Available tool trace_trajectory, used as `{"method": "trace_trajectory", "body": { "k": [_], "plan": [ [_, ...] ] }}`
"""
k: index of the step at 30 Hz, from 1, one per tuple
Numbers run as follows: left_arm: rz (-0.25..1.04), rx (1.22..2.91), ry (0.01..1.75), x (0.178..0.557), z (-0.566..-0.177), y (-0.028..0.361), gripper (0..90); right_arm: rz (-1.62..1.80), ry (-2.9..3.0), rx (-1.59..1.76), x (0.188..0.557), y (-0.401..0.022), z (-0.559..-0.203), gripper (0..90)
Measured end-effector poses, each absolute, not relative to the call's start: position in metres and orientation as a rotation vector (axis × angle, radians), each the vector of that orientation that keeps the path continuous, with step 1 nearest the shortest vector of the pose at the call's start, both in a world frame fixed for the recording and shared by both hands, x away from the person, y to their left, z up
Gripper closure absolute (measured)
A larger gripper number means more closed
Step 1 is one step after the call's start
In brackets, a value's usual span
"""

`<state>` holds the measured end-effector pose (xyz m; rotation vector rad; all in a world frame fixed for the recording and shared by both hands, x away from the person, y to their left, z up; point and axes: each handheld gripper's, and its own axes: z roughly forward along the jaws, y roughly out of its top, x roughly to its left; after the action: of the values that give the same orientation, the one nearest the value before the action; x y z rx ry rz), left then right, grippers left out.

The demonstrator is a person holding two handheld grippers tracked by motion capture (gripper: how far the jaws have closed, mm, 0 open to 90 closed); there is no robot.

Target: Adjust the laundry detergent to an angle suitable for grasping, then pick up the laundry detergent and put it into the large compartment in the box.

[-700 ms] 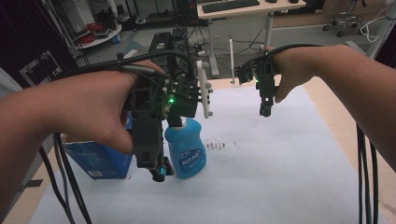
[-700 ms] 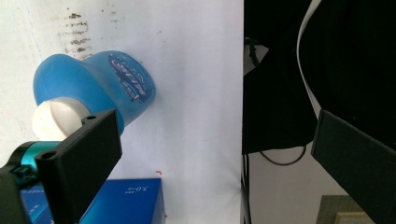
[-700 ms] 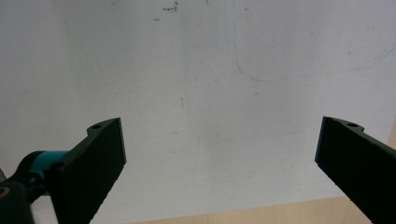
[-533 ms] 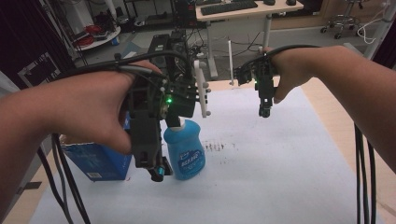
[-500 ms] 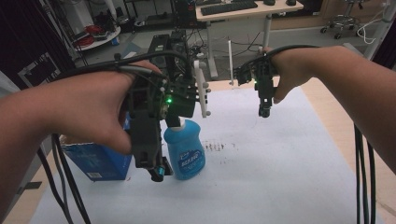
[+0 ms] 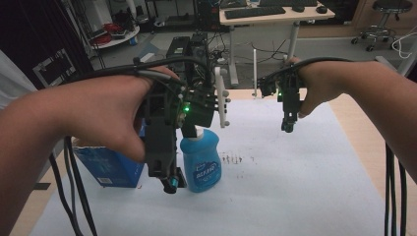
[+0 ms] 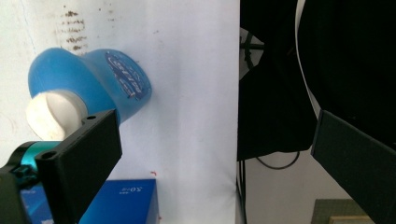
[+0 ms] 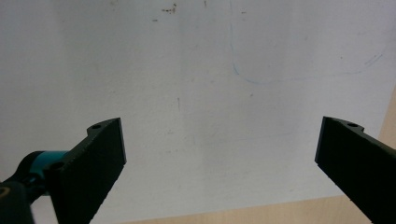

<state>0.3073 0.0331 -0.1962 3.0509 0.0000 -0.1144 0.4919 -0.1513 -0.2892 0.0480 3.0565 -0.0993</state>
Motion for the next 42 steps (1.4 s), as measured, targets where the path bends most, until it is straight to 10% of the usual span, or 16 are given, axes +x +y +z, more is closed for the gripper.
{"method": "trace_trajectory", "body": {
  "k": [18,42],
  "plan": [
    [-0.121,3.066,-0.002,0.302,-0.195,0.028,1.7,-0.106,3.030,0.043,0.490,-0.151,-0.281,0.8],
    [-0.138,2.997,0.536,0.319,-0.180,0.020,1.7,-0.129,3.005,0.008,0.481,-0.150,-0.277,0.8]
  ]
}}
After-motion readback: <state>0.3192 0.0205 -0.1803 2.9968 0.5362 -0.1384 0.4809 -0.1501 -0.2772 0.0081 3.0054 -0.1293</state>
